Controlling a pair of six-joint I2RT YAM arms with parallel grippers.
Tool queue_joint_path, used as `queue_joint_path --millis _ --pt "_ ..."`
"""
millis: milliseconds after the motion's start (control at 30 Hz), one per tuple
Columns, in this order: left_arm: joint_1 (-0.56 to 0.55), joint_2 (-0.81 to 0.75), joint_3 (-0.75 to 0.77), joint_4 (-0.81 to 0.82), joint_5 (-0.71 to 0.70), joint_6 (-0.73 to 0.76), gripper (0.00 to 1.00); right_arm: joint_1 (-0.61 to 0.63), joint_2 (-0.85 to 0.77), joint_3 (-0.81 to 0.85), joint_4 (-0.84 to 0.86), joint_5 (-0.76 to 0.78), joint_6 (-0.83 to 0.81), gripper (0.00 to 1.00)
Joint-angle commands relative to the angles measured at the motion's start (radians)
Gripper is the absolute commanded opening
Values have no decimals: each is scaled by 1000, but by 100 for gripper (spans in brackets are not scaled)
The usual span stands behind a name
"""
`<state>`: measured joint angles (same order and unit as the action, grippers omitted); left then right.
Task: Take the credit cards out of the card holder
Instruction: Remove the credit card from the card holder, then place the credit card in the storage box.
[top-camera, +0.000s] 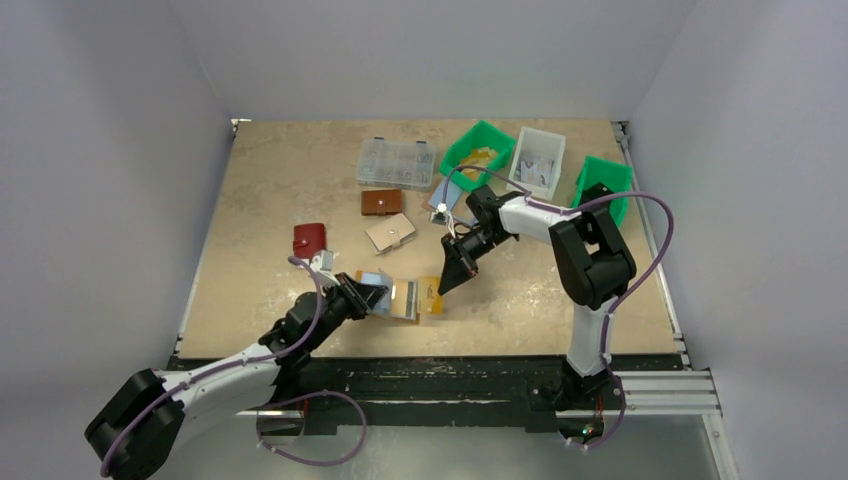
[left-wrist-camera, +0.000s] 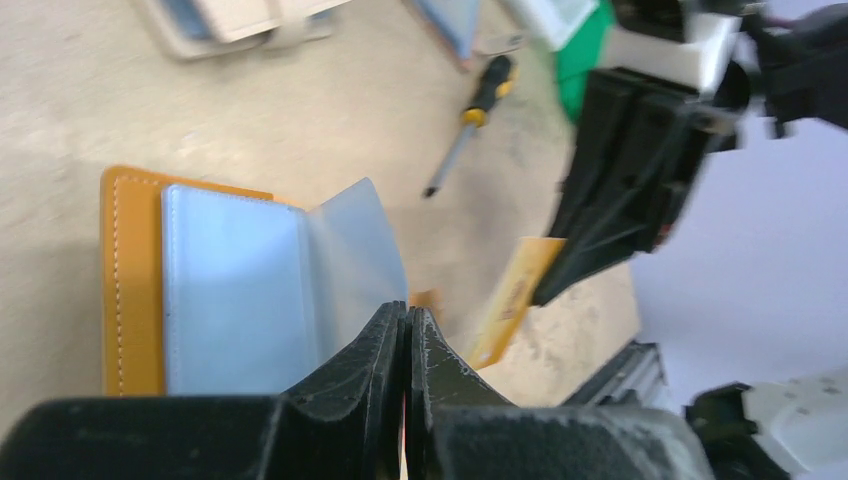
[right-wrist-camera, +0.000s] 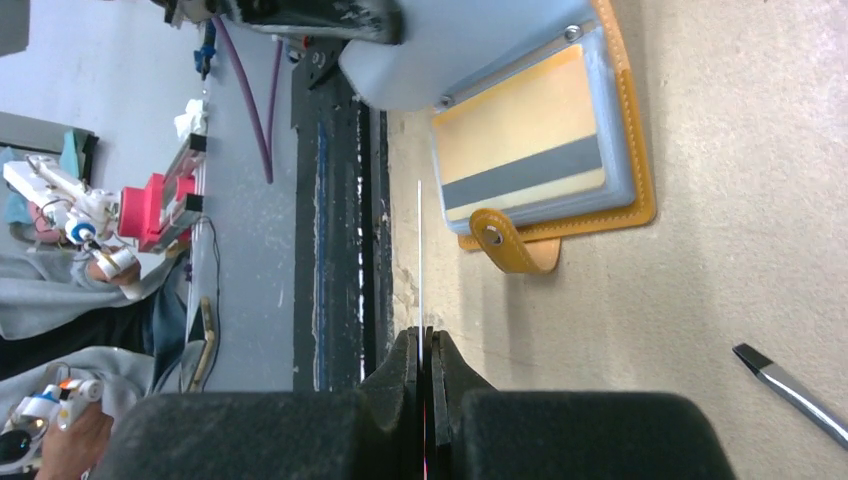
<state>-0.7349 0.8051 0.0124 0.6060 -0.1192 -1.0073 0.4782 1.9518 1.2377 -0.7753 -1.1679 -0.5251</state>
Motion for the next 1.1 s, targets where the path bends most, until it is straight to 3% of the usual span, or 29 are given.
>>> queue_joint_path --millis 0,100,267,500,800,933,1067 --pt "5 -69 17 -280 -123 11 0 -10 -44 37 -49 36 -70 0" --pt "5 -81 57 -416 -177 11 0 -19 -56 44 -60 46 -82 0" --pt "5 -56 128 -582 -223 11 26 -51 -99 54 -78 67 -106 0" --pt "5 -46 250 -768 -252 62 49 -141 -223 49 -72 100 -115 0" --pt "5 -130 334 -812 -208 157 86 -305 -363 67 -23 128 -65 0" --pt "4 -178 355 -802 -171 200 92 -339 -391 116 -7 174 -32 0" --pt "4 -187 407 -790 -118 240 92 -356 -373 213 -26 218 -16 0"
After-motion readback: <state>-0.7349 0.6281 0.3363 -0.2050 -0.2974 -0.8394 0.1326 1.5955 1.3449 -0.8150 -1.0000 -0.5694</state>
